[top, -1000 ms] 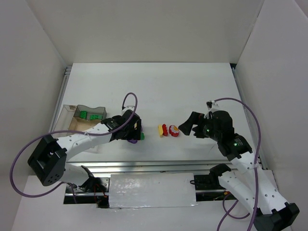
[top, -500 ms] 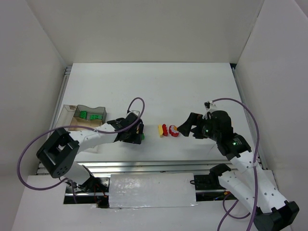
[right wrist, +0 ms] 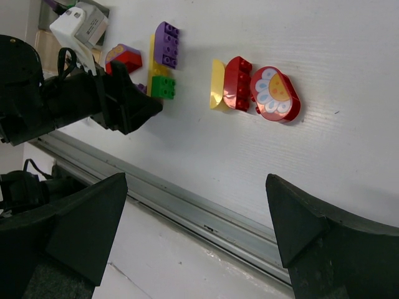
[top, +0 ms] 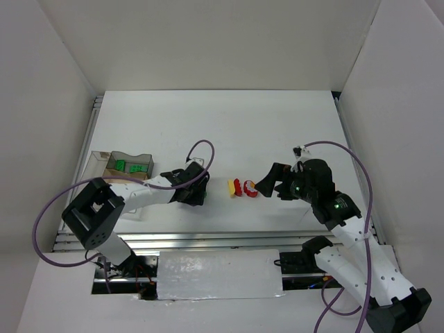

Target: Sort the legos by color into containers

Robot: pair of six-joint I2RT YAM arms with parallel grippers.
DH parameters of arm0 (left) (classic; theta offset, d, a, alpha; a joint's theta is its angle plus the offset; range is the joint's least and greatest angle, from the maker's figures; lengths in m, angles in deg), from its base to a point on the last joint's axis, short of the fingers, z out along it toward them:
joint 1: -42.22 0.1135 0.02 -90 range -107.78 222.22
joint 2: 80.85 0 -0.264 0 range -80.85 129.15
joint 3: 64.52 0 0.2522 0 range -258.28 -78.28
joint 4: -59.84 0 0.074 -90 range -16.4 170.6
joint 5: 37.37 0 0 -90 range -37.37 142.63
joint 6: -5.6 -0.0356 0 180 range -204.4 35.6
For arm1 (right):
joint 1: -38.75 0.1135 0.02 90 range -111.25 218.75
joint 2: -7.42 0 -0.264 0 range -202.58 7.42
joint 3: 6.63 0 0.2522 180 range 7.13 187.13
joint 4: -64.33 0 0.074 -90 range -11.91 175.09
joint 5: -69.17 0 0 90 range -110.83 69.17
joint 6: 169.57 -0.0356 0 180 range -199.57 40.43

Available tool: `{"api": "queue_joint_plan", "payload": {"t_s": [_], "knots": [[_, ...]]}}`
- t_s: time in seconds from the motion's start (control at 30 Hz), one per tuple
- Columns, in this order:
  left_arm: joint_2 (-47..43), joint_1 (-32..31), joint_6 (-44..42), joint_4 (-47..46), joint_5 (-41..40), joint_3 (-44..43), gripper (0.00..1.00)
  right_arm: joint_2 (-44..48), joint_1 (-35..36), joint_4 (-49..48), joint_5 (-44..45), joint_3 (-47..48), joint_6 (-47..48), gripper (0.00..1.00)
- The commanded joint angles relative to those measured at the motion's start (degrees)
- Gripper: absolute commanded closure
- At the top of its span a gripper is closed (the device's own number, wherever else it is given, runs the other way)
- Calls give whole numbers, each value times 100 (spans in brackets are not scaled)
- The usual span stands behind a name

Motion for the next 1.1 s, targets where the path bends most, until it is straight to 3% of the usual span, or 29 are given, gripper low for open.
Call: {"api": "queue_joint_plan", "payload": {"t_s": [0.0, 0.17, 0.27, 0.47, 0.57, 0.8, 0.9, 0.93, 1.0, 1.03, 1.07], "knots": [[-18, 23, 101, 350, -274, -123, 73, 0, 41, -189, -22, 9, 83, 1], [-896, 31, 706, 1052, -1061, -185, 97, 35, 50, -171, 13, 18, 101, 0], [-1591, 198, 1400, 1747, -1670, -264, 98, 26, 50, -232, -31, -8, 75, 0], [-2330, 2234, 1586, 1845, -1583, -80, 100, -9, 85, -277, -101, 18, 75, 0], [-2331, 2790, 1762, 1810, -1584, -35, 97, -35, 94, -241, -83, 70, 101, 1], [-2243, 3599, 1753, 1424, -1294, 114, 75, -123, 112, -259, -154, 132, 136, 1], [-2278, 3705, 1814, 1484, -1284, 132, 44, -167, 120, -268, -198, 141, 145, 0], [-2313, 3705, 1850, 1537, -1381, 132, 29, -167, 138, -276, -180, 141, 145, 1], [-2365, 3705, 1938, 1590, -1434, 175, 21, -176, 129, -303, -154, 123, 136, 0], [-2401, 3705, 1946, 1590, -1434, 184, 4, -176, 147, -312, -154, 106, 136, 0], [-2410, 3705, 1999, 1616, -1469, 202, 0, -202, 147, -346, -162, 97, 128, 0]]}}
